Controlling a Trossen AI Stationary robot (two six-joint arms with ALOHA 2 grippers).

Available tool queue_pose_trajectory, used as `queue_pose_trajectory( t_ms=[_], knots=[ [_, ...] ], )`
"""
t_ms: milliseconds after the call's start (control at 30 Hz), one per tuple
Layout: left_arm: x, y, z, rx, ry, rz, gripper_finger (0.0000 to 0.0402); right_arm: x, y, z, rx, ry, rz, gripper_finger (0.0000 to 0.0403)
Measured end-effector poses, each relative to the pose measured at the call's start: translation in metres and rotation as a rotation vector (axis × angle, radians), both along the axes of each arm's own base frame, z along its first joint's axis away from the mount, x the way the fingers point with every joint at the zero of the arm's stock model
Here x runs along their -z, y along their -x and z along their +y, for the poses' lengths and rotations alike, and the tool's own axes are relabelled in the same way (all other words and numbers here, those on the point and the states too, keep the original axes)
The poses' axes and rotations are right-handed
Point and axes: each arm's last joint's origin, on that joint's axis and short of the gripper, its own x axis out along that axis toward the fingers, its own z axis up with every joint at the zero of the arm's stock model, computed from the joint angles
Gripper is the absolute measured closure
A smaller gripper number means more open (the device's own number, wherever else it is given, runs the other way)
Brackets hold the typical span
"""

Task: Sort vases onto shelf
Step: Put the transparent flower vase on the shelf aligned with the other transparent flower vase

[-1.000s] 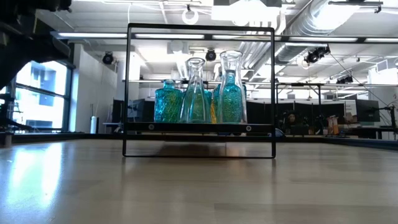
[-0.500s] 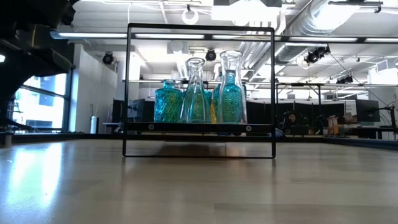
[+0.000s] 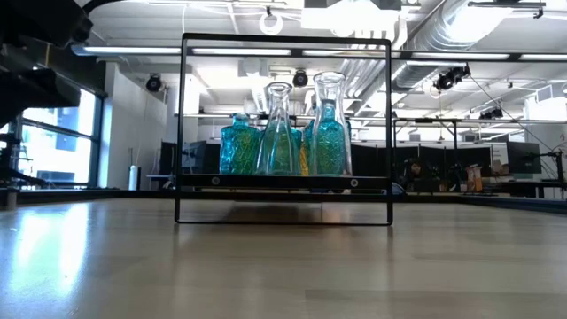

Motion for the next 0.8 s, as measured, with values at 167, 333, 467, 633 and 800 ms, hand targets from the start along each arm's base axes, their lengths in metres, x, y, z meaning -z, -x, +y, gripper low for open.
queue_pose_trajectory(
  t_ms=[167, 333, 467, 633, 800],
  knots=[
    [0.0, -0.001, 0.0, -0.036, -0.011, -0.009, 0.0096, 0.0, 0.0, 0.0, -0.001, 0.0, 0.0, 0.0233],
    [0.0, -0.001, 0.002, -0.045, -0.049, -0.03, 0.0096, 0.0, 0.0, 0.0, -0.001, 0.0, 0.0, 0.0233],
    [0.0, -0.001, 0.001, -0.044, -0.056, -0.033, 0.0096, 0.0, 0.0, 0.003, -0.008, 0.0, 0.0, 0.0233],
    [0.004, 0.004, 0.0, -0.048, -0.06, -0.015, 0.0103, 0.0, 0.001, 0.004, -0.009, -0.002, -0.001, 0.0233],
    [0.011, 0.01, 0.001, -0.065, -0.057, 0.023, 0.0125, 0.0, 0.001, 0.004, -0.011, 0.0, -0.001, 0.0233]
  ],
)
